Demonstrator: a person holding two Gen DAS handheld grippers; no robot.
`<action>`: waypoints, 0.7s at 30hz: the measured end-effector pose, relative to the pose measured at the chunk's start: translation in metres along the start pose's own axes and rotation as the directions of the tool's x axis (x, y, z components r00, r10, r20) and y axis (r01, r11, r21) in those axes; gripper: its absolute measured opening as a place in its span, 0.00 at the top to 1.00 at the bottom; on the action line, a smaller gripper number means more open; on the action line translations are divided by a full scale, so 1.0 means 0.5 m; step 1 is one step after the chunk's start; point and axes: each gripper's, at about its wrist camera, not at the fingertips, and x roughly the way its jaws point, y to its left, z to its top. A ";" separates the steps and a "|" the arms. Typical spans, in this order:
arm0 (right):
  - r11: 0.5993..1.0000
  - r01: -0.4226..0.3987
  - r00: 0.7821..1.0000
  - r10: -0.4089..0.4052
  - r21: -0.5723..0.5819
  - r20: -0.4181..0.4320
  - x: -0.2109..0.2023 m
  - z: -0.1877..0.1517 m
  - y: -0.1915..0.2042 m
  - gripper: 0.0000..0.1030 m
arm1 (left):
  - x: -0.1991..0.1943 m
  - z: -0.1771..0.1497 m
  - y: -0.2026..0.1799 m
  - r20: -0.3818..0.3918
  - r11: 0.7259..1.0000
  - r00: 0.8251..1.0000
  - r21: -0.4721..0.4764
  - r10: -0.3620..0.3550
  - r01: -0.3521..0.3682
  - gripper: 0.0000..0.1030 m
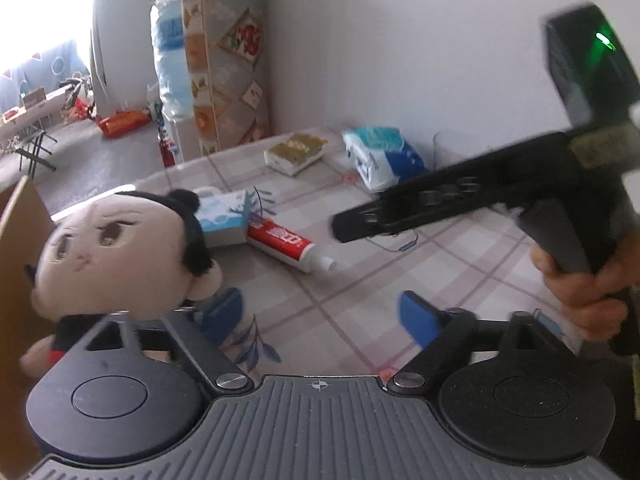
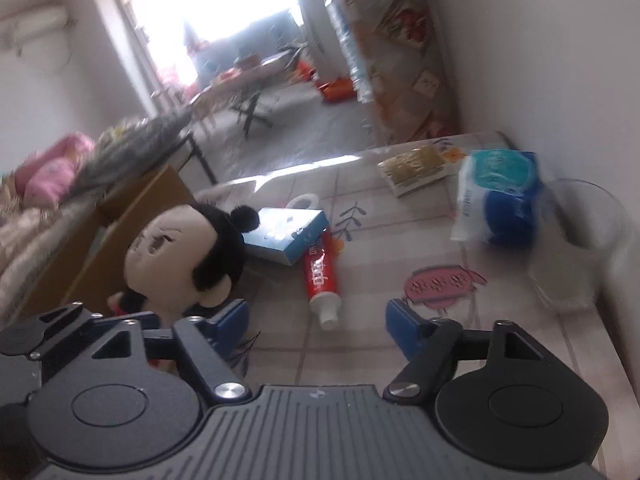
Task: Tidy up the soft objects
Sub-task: 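Move both open tools back over the bed, then grasp the red toothpaste tube with the right tool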
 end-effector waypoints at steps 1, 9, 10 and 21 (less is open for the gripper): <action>1.000 0.000 1.000 0.000 -0.015 -0.014 0.017 0.007 -0.002 0.31 | 0.007 -0.001 -0.001 -0.007 1.000 1.000 0.005 0.001 -0.001 0.25; 0.996 -0.013 0.994 0.003 -0.093 -0.106 0.141 0.030 -0.014 0.47 | 0.035 -0.009 0.017 -0.072 0.999 0.997 -0.036 0.001 -0.004 0.43; 0.995 -0.016 0.994 0.005 -0.098 -0.113 0.151 0.032 -0.015 0.50 | 0.034 -0.010 0.020 -0.074 0.999 0.997 -0.042 0.000 -0.004 0.45; 0.998 -0.065 0.978 0.066 0.010 -0.199 0.167 0.022 -0.029 0.72 | -0.007 -0.040 0.034 -0.101 0.993 0.992 -0.094 -0.078 0.068 0.46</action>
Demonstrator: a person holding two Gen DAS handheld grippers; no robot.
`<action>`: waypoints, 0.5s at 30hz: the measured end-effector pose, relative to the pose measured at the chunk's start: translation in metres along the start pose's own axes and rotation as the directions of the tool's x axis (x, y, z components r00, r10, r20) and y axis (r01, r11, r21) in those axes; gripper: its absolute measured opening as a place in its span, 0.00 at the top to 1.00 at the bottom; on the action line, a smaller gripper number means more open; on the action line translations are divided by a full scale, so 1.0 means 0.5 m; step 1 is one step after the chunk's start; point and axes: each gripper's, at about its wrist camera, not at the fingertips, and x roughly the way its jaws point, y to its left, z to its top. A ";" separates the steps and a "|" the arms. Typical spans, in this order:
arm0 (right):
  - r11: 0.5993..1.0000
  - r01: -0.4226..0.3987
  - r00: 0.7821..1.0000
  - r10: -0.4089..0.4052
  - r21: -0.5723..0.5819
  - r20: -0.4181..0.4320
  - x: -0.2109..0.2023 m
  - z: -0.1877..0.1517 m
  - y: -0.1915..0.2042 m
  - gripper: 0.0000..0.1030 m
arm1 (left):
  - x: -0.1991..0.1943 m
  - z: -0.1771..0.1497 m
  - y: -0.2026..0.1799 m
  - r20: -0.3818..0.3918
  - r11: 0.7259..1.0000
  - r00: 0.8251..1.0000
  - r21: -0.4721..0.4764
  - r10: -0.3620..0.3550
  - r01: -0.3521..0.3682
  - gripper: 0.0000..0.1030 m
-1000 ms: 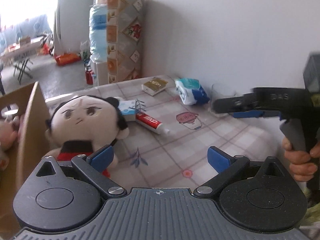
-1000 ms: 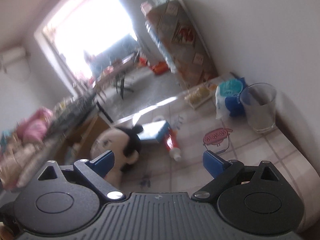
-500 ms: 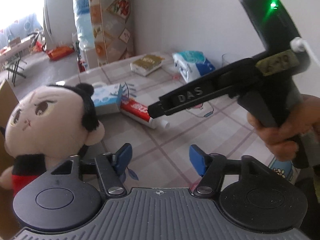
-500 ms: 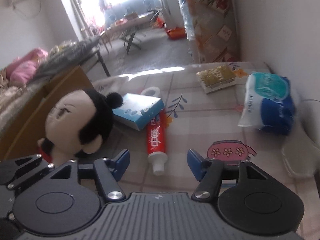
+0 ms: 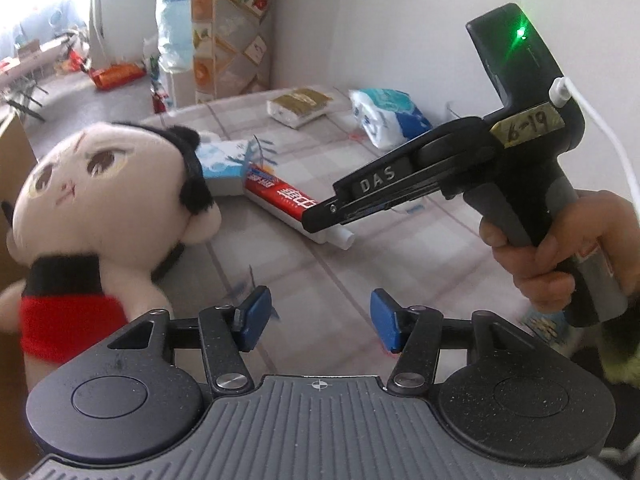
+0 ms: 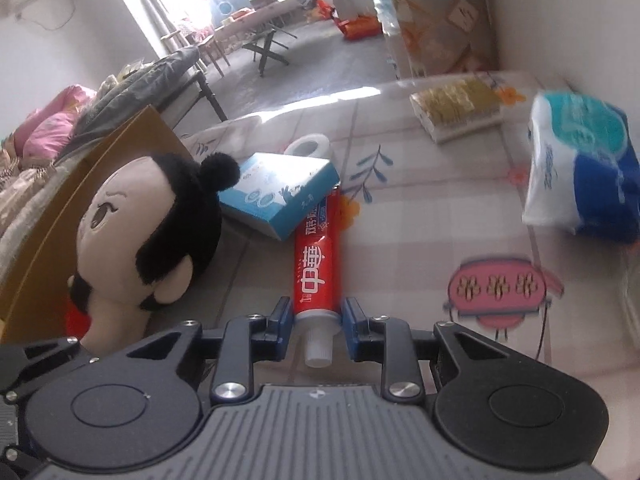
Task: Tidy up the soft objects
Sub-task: 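Grasp the red toothpaste tube with the right tool, then lift the toothpaste with the right tool while the left tool closes on it too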
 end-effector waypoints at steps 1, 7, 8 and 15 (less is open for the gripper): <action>1.000 -0.005 1.000 0.005 0.018 -0.012 -0.007 -0.008 0.001 0.72 | -0.007 -0.006 0.000 -0.007 1.000 1.000 -0.001 -0.010 0.010 0.43; 0.992 -0.040 0.996 0.049 0.118 -0.078 -0.058 -0.073 0.010 0.72 | -0.057 -0.061 0.000 -0.063 0.997 0.995 -0.007 -0.076 0.075 0.39; 0.990 -0.046 0.994 0.058 0.137 -0.090 -0.068 -0.090 0.013 0.72 | -0.063 -0.074 0.000 -0.074 0.996 0.994 -0.012 -0.084 0.083 0.39; 0.969 -0.079 0.986 0.110 0.234 -0.124 -0.137 -0.191 0.050 0.72 | -0.109 -0.150 0.010 -0.118 0.981 0.975 -0.079 -0.186 0.177 0.38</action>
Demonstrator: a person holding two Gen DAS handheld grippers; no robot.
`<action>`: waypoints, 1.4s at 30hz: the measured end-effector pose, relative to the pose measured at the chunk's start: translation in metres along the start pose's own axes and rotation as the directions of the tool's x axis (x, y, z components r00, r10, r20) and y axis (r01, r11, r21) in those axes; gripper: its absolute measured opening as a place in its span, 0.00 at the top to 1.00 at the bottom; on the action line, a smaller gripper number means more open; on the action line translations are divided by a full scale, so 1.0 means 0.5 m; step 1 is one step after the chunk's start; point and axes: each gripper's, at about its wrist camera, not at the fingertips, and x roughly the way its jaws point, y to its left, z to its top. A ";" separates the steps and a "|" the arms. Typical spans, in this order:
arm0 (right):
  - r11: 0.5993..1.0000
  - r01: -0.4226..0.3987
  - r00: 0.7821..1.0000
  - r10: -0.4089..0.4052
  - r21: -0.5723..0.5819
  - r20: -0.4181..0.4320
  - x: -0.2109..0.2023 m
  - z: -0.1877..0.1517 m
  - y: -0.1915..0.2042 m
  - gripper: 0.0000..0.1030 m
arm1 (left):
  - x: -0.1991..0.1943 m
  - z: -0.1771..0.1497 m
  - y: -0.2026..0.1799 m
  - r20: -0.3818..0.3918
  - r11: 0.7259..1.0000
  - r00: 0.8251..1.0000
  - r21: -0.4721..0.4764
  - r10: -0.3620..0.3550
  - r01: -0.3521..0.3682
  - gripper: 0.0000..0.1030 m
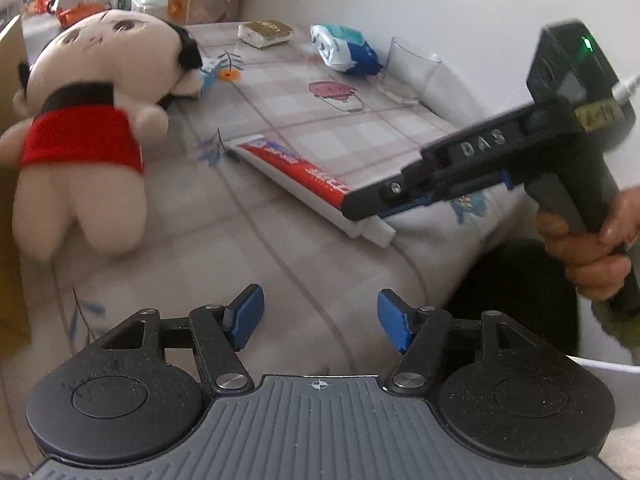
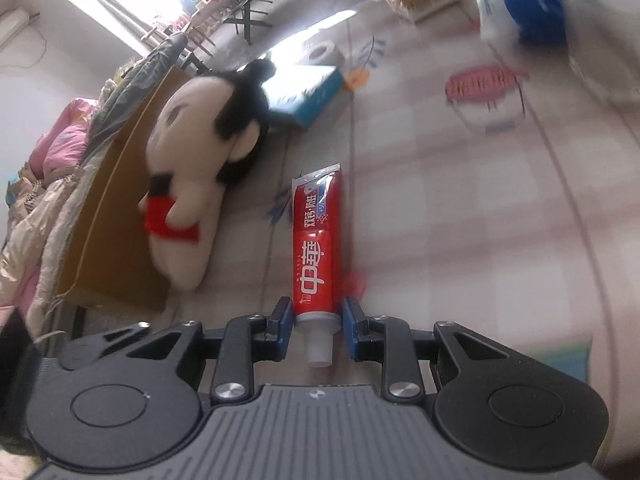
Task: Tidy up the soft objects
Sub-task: 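Lift the toothpaste with the right tool while the left tool closes on it too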
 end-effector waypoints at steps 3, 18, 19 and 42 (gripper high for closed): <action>0.999 -0.016 1.000 0.016 0.032 0.000 -0.019 -0.047 0.012 0.72 | -0.020 -0.016 0.000 0.007 0.999 0.999 -0.018 -0.043 0.043 0.38; 0.995 -0.063 0.998 0.063 0.078 0.009 -0.043 -0.159 0.064 0.72 | -0.037 -0.056 0.009 -0.045 0.970 0.972 -0.097 -0.229 0.224 0.38; 0.994 -0.075 0.997 0.075 0.084 0.003 -0.042 -0.164 0.064 0.72 | -0.036 -0.059 0.012 -0.050 0.967 0.970 -0.105 -0.236 0.230 0.38; 0.962 -0.187 0.979 0.199 0.200 -0.038 0.001 -0.185 0.044 0.70 | 0.021 -0.087 0.067 -0.123 0.932 0.958 -0.293 -0.259 0.214 0.71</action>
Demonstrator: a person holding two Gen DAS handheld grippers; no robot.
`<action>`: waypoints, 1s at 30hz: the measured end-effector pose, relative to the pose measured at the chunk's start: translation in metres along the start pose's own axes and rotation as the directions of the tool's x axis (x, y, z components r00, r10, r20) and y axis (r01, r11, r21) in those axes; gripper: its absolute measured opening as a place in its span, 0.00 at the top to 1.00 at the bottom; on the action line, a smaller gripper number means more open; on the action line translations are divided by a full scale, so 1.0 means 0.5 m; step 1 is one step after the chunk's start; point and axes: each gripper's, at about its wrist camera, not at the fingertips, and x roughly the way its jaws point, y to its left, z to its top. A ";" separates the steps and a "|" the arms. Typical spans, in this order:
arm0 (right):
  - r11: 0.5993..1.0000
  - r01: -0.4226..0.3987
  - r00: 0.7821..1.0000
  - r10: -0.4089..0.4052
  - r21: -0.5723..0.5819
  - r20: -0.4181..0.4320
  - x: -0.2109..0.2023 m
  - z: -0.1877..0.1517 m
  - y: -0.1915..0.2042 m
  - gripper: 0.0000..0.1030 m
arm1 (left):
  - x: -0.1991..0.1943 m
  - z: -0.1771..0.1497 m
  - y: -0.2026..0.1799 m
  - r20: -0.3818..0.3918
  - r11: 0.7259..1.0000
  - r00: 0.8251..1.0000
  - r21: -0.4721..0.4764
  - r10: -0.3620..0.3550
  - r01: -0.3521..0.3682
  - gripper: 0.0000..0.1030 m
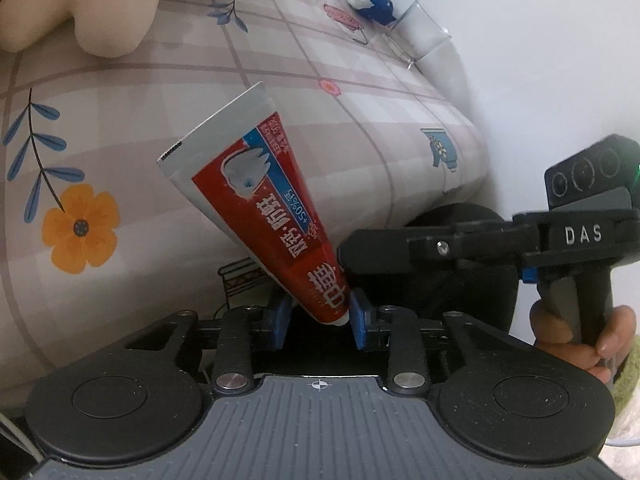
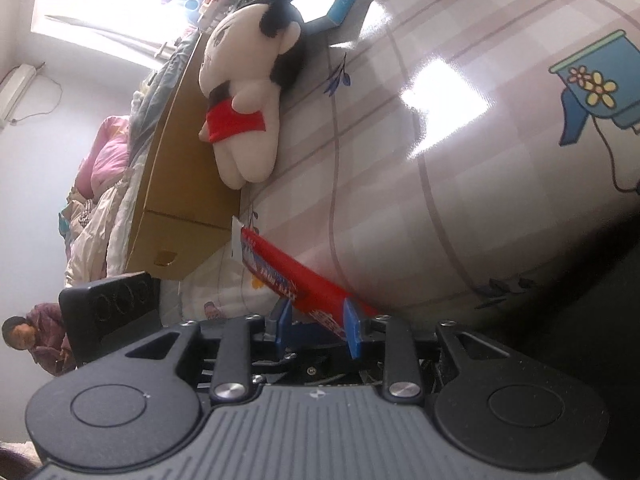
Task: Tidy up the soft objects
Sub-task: 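Lift the toothpaste with the right tool while the left tool closes on it too, then carry the toothpaste tube held by both tools over the box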
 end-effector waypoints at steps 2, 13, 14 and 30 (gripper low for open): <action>1.000 -0.003 1.000 0.003 -0.001 0.005 0.002 0.001 0.002 0.70 | -0.004 -0.003 -0.006 0.009 1.000 1.000 0.013 0.018 -0.018 0.71; 0.988 -0.140 0.990 0.140 0.066 0.008 0.007 0.010 0.001 0.71 | -0.051 0.009 -0.013 0.089 1.000 0.996 0.011 0.028 -0.029 0.71; 0.987 -0.148 0.989 0.148 0.065 0.013 0.010 0.011 0.004 0.71 | -0.050 0.010 -0.013 0.087 0.999 0.996 0.010 0.032 -0.033 0.71; 0.990 -0.099 0.983 0.082 0.097 0.165 -0.041 0.009 -0.025 0.65 | -0.020 0.023 -0.037 0.036 0.998 0.997 0.010 0.066 -0.067 0.72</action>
